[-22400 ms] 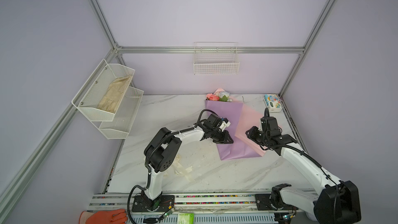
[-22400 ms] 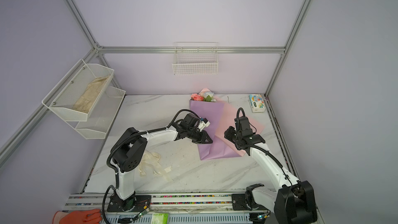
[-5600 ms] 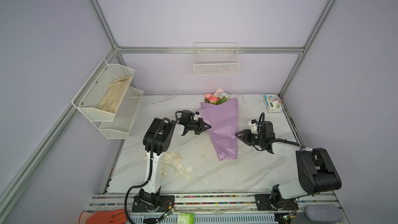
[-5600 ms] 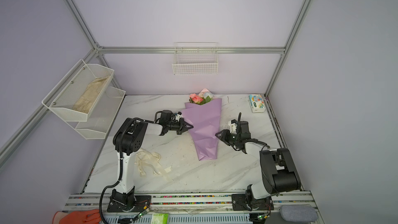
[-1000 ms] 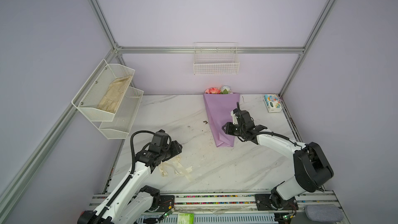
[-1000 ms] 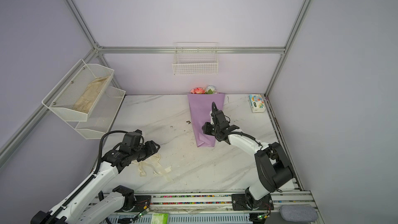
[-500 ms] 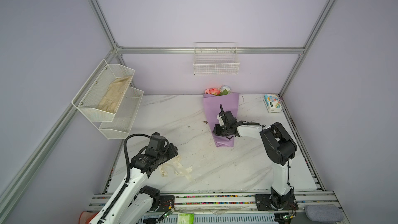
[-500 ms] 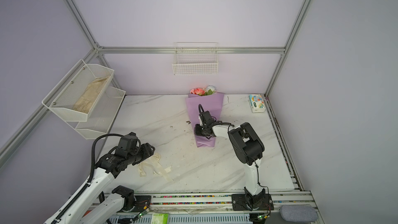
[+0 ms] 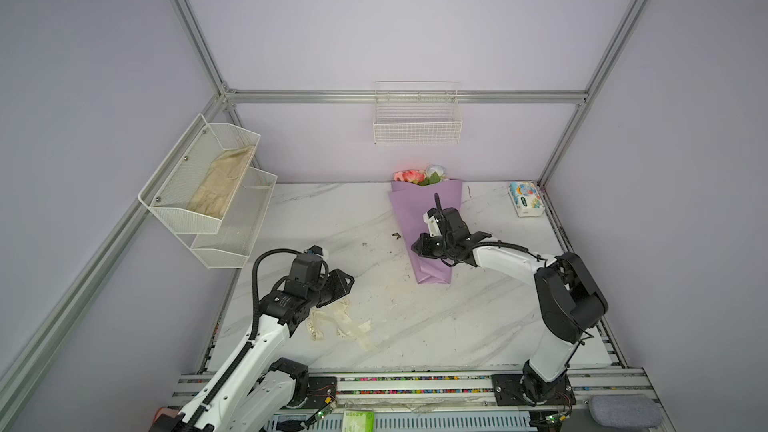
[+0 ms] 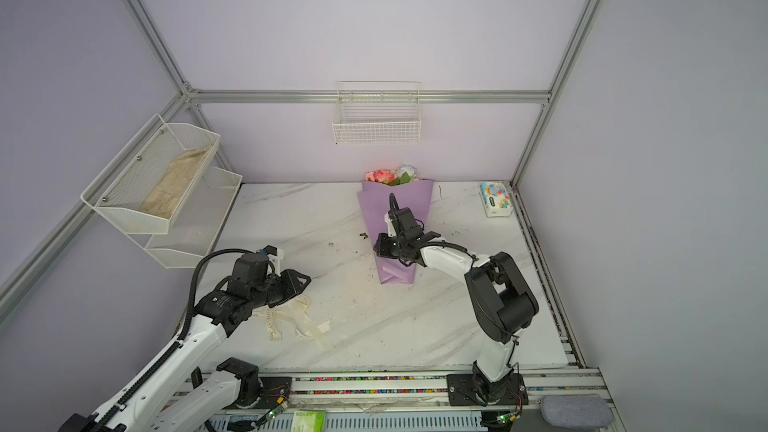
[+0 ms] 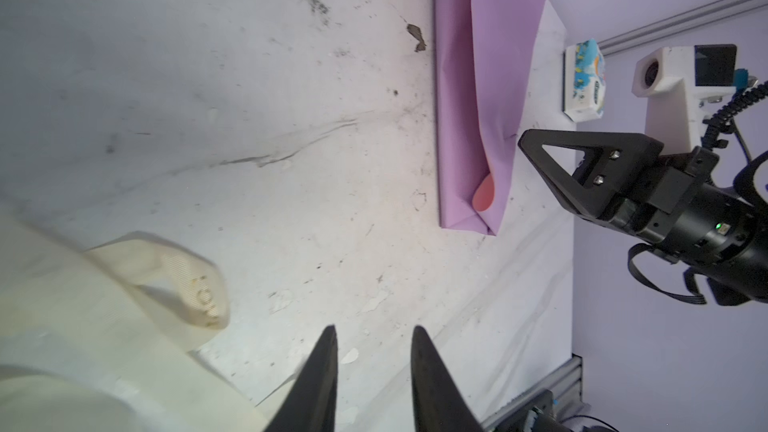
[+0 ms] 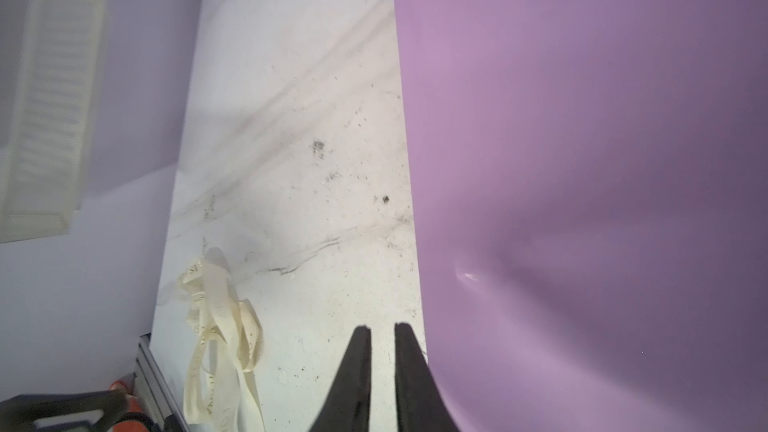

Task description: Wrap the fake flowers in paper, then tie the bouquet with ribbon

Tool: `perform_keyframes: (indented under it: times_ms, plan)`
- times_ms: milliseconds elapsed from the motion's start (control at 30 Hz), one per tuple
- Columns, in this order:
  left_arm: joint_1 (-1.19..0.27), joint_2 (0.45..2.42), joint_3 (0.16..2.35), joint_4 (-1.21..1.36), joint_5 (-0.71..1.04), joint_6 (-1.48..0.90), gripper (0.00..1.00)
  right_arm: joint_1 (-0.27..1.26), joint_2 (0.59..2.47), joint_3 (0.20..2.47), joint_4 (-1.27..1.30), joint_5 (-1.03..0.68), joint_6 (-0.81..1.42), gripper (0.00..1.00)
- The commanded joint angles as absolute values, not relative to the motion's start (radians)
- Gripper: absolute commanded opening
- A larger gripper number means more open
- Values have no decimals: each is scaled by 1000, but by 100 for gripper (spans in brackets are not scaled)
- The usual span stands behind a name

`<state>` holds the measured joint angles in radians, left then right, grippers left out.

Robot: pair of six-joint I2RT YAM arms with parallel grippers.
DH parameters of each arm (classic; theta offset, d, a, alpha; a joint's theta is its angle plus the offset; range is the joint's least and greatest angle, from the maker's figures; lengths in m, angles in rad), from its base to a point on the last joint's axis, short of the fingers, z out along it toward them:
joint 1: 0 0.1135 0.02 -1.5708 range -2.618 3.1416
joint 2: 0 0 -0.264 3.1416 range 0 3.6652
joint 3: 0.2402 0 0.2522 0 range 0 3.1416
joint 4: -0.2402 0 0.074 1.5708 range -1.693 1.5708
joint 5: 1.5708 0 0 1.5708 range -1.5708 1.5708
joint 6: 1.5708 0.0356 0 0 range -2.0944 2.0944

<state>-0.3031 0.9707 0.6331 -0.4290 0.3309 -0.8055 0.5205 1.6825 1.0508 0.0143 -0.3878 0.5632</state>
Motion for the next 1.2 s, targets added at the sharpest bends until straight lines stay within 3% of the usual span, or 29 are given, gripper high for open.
perform_keyframes:
  times_ms: [0,233,600,1167]
  plan:
    - [-348,1101,746,-271,477,-773,28,430,1597,908,165,-485,689,9]
    - [-511,1391,998,-235,512,-730,24,355,1579,772,225,-640,727,0]
    - [-639,1784,1292,-168,604,-757,22,377,1704,669,328,-682,747,0]
    - [-645,2035,1270,-108,565,-850,8,380,1713,620,338,-650,753,0]
